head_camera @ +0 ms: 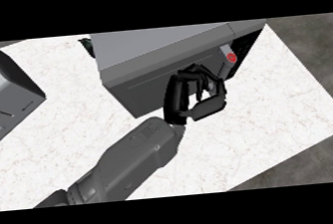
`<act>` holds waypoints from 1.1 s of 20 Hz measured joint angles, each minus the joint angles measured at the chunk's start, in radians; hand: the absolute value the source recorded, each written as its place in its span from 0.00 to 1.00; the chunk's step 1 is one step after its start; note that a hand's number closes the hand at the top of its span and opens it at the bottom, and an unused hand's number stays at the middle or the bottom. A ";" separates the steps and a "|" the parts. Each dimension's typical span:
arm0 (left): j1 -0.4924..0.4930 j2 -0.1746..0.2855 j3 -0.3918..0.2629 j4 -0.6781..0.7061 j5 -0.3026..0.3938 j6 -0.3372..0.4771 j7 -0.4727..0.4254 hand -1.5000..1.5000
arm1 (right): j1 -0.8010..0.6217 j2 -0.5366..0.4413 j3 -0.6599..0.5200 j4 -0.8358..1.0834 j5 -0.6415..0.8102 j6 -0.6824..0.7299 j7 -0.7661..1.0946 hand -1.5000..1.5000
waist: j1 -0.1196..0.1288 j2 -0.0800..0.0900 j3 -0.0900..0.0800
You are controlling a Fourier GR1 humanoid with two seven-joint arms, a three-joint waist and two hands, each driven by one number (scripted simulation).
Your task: Pick up the milk, place it into the microwave and close the microwave
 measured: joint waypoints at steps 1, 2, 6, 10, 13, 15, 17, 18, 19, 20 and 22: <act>-0.001 0.000 -0.002 0.001 0.003 0.000 -0.001 1.00 | 0.000 -0.003 0.000 0.001 -0.003 0.003 0.002 0.00 | 0.000 0.000 0.000; -0.002 0.000 -0.002 0.001 0.008 -0.001 -0.002 1.00 | -0.001 -0.006 0.000 0.000 -0.007 0.008 0.003 0.00 | 0.000 0.000 0.000; -0.010 0.002 -0.020 0.019 -0.003 -0.002 -0.013 1.00 | -0.010 -0.016 -0.003 0.000 -0.032 0.025 0.005 0.00 | -0.001 -0.001 0.002; -0.028 0.000 -0.049 0.040 -0.012 0.015 0.000 1.00 | -0.017 -0.018 0.006 -0.005 -0.064 0.043 0.007 0.00 | 0.005 -0.005 0.004; -0.039 0.000 -0.066 0.047 -0.008 0.030 0.015 1.00 | -0.019 -0.025 0.006 -0.007 -0.085 0.057 0.010 0.00 | 0.009 -0.007 0.004; -0.046 -0.001 -0.077 0.050 -0.002 0.037 0.027 1.00 | -0.020 -0.030 0.004 -0.009 -0.098 0.065 0.011 0.00 | 0.012 -0.008 0.004; -0.055 -0.001 -0.089 0.053 0.008 0.040 0.043 1.00 | -0.017 -0.036 0.000 -0.011 -0.108 0.071 0.013 0.00 | 0.017 -0.009 0.003; -0.058 -0.001 -0.096 0.055 0.011 0.043 0.048 1.00 | -0.015 -0.038 -0.002 -0.013 -0.111 0.072 0.015 0.00 | 0.019 -0.010 0.003; -0.061 -0.001 -0.102 0.055 0.016 0.046 0.054 1.00 | -0.012 -0.042 -0.007 -0.013 -0.113 0.072 0.015 0.00 | 0.022 -0.012 0.002; -0.064 -0.002 -0.109 0.055 0.020 0.047 0.058 1.00 | -0.011 -0.046 -0.013 -0.013 -0.116 0.073 0.016 0.00 | 0.027 -0.012 0.002; -0.069 -0.002 -0.117 0.051 0.036 0.045 0.073 1.00 | -0.006 -0.051 -0.020 -0.015 -0.124 0.073 0.018 0.00 | 0.037 -0.012 0.001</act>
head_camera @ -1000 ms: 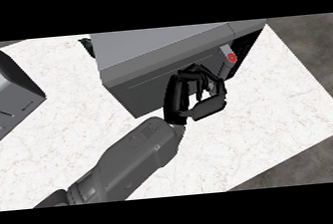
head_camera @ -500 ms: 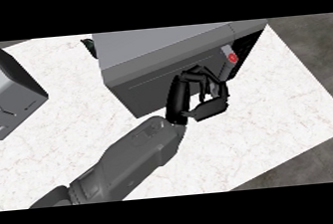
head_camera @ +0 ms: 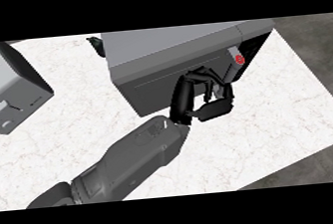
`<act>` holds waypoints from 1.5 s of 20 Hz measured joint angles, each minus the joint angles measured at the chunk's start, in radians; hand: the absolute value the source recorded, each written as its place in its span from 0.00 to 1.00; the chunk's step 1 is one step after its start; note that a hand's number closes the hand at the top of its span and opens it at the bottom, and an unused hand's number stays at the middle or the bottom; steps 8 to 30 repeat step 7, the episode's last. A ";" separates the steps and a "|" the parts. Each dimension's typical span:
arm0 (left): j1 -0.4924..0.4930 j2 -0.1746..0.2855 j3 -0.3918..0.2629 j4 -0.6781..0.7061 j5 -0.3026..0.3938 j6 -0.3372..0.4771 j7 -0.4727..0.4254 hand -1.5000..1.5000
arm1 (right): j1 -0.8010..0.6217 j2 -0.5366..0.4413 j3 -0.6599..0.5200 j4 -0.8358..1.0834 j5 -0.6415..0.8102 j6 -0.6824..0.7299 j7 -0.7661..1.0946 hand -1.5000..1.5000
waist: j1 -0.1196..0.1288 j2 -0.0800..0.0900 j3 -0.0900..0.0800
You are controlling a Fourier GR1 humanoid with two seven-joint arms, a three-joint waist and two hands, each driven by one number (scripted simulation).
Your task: Pick up the milk, place it into the microwave and close the microwave
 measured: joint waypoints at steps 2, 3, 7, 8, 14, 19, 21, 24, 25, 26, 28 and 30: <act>-0.001 0.000 -0.006 -0.001 0.012 -0.006 0.004 0.00 | 0.007 -0.004 -0.007 -0.006 -0.008 -0.004 0.002 0.00 | 0.007 -0.002 -0.001; 0.000 -0.002 -0.006 -0.003 0.020 -0.010 0.005 0.00 | 0.011 -0.006 -0.012 -0.007 -0.012 -0.007 0.004 0.00 | 0.013 -0.003 -0.002; -0.004 0.001 -0.018 0.000 0.040 -0.036 0.003 0.00 | 0.029 -0.015 -0.027 -0.016 -0.023 -0.011 0.010 0.00 | 0.023 -0.004 -0.003; -0.004 0.001 -0.018 0.000 0.040 -0.036 0.003 0.00 | 0.029 -0.015 -0.027 -0.016 -0.023 -0.011 0.010 0.00 | 0.023 -0.004 -0.003; -0.004 0.001 -0.018 0.000 0.040 -0.036 0.003 0.00 | 0.029 -0.015 -0.027 -0.016 -0.023 -0.011 0.010 0.00 | 0.023 -0.004 -0.003; -0.004 0.001 -0.018 0.000 0.040 -0.036 0.003 0.00 | 0.029 -0.015 -0.027 -0.016 -0.023 -0.011 0.010 0.00 | 0.023 -0.004 -0.003; -0.004 0.001 -0.018 0.000 0.040 -0.036 0.003 0.00 | 0.029 -0.015 -0.027 -0.016 -0.023 -0.011 0.010 0.00 | 0.023 -0.004 -0.003; -0.004 0.001 -0.018 0.000 0.040 -0.036 0.003 0.00 | 0.029 -0.015 -0.027 -0.016 -0.023 -0.011 0.010 0.00 | 0.023 -0.004 -0.003; -0.004 0.001 -0.018 0.000 0.040 -0.036 0.003 0.00 | 0.029 -0.015 -0.027 -0.016 -0.023 -0.011 0.010 0.00 | 0.023 -0.004 -0.003; -0.004 0.001 -0.018 0.000 0.040 -0.036 0.003 0.00 | 0.029 -0.015 -0.027 -0.016 -0.023 -0.011 0.010 0.00 | 0.023 -0.004 -0.003; -0.004 0.001 -0.018 0.000 0.040 -0.036 0.003 0.00 | 0.029 -0.015 -0.027 -0.016 -0.023 -0.011 0.010 0.00 | 0.023 -0.004 -0.003; -0.004 0.001 -0.018 0.000 0.040 -0.036 0.003 0.00 | 0.029 -0.015 -0.027 -0.016 -0.023 -0.011 0.010 0.00 | 0.023 -0.004 -0.003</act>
